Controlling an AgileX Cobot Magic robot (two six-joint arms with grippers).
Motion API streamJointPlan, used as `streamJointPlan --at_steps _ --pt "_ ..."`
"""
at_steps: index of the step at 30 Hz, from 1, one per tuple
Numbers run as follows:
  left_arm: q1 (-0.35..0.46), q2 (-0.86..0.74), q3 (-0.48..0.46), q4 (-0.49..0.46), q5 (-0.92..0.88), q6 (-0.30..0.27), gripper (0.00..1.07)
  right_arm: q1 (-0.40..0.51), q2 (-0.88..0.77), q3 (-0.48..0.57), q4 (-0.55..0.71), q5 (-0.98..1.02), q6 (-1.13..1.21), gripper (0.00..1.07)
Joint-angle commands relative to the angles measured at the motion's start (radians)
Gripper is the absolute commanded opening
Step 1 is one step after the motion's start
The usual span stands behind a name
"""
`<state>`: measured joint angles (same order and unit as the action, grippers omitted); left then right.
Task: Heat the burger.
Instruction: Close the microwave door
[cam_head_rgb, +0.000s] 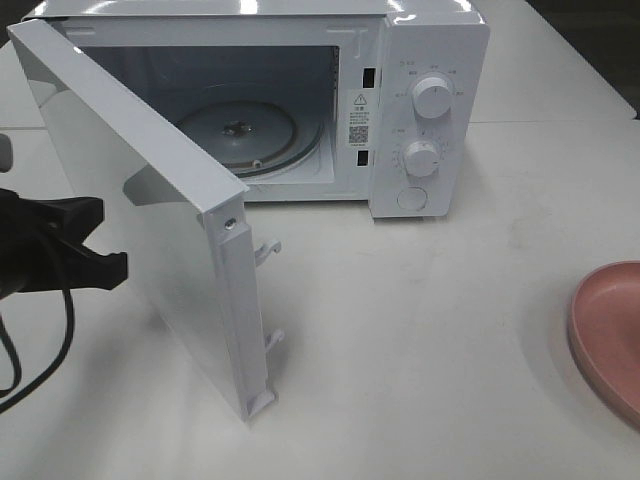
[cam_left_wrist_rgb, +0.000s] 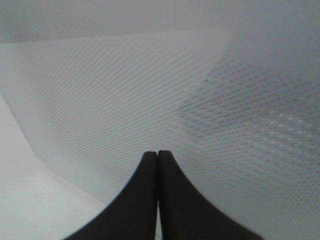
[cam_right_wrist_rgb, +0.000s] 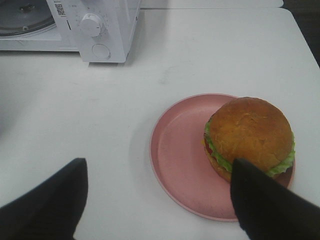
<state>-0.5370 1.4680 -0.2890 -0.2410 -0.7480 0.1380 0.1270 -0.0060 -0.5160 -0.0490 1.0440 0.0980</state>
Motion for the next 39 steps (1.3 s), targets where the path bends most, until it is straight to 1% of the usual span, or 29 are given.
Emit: streamJointPlan --at_steps 1,3,6,8,14,16,19,21,22,24,25,26,28,29,30,31,33,34,35,36,37,38,39 --pt "-0.038 0.03 -0.026 -0.002 -0.039 -0.012 0.0 -0.005 -0.026 0.004 -0.002 -0.007 -0.011 0.75" --pt "-0.085 0.073 -0.073 -0.027 -0.044 -0.012 0.0 -0.005 -0.026 0.004 -0.002 -0.007 -0.011 0.75" --pt "-0.095 0.084 -0.085 -0.028 -0.045 -0.012 0.0 -0.005 -0.026 0.004 -0.002 -0.007 -0.011 0.75" --pt "-0.117 0.123 -0.128 -0.034 -0.045 -0.012 0.0 -0.005 -0.026 0.004 -0.002 -0.007 -0.01 0.75" --pt "-0.141 0.165 -0.182 -0.042 -0.045 -0.012 0.0 -0.005 -0.026 0.004 -0.002 -0.007 -0.01 0.75" --pt "-0.153 0.19 -0.225 -0.045 -0.042 -0.012 0.0 -0.005 -0.026 0.004 -0.002 -0.007 -0.01 0.75" --pt "-0.156 0.197 -0.237 -0.045 -0.042 -0.012 0.0 -0.005 -0.026 0.004 -0.002 -0.007 -0.01 0.75" --pt "-0.163 0.23 -0.29 -0.054 -0.038 -0.012 0.0 -0.005 -0.026 0.004 -0.002 -0.007 -0.01 0.75" --pt "-0.163 0.23 -0.29 -0.054 -0.038 -0.012 0.0 -0.005 -0.026 0.004 -0.002 -0.007 -0.01 0.75" --pt "-0.163 0.252 -0.33 -0.06 -0.035 -0.012 0.0 -0.005 -0.026 0.004 -0.002 -0.007 -0.011 0.75" --pt "-0.163 0.252 -0.33 -0.06 -0.035 -0.012 0.0 -0.005 -0.026 0.004 -0.002 -0.007 -0.011 0.75" --pt "-0.163 0.265 -0.358 -0.066 -0.032 -0.012 0.0 -0.005 -0.026 0.004 -0.002 -0.007 -0.011 0.75" --pt "-0.163 0.272 -0.37 -0.071 -0.028 -0.012 0.0 -0.005 -0.026 0.004 -0.002 -0.007 -0.011 0.75" --pt "-0.163 0.288 -0.401 -0.079 -0.013 -0.012 0.0 -0.005 -0.026 0.004 -0.002 -0.007 -0.011 0.75" --pt "-0.163 0.288 -0.401 -0.079 -0.013 -0.012 0.0 -0.005 -0.026 0.004 -0.002 -0.007 -0.011 0.75" --pt "-0.163 0.305 -0.43 -0.085 0.005 -0.012 0.0 -0.005 -0.026 0.004 -0.002 -0.007 -0.011 0.75" --pt "-0.163 0.315 -0.448 -0.087 0.015 -0.012 0.0 -0.005 -0.026 0.004 -0.002 -0.007 -0.011 0.75" --pt "-0.163 0.333 -0.48 -0.087 0.021 -0.012 0.0 -0.005 -0.026 0.004 -0.002 -0.007 -0.011 0.75" --pt "-0.163 0.333 -0.48 -0.087 0.021 -0.012 0.0 -0.005 -0.026 0.004 -0.002 -0.007 -0.011 0.75" --pt "-0.163 0.34 -0.492 -0.088 0.024 -0.012 0.0 -0.005 -0.026 0.004 -0.002 -0.007 -0.011 0.75" --pt "-0.163 0.353 -0.523 -0.097 0.034 -0.012 0.0 -0.005 -0.026 0.004 -0.002 -0.007 -0.011 0.75" --pt "-0.163 0.353 -0.523 -0.097 0.034 -0.012 0.0 -0.005 -0.026 0.004 -0.002 -0.007 -0.011 0.75" --pt "-0.163 0.367 -0.558 -0.103 0.056 -0.012 0.0 -0.005 -0.026 0.004 -0.002 -0.007 -0.011 0.75"
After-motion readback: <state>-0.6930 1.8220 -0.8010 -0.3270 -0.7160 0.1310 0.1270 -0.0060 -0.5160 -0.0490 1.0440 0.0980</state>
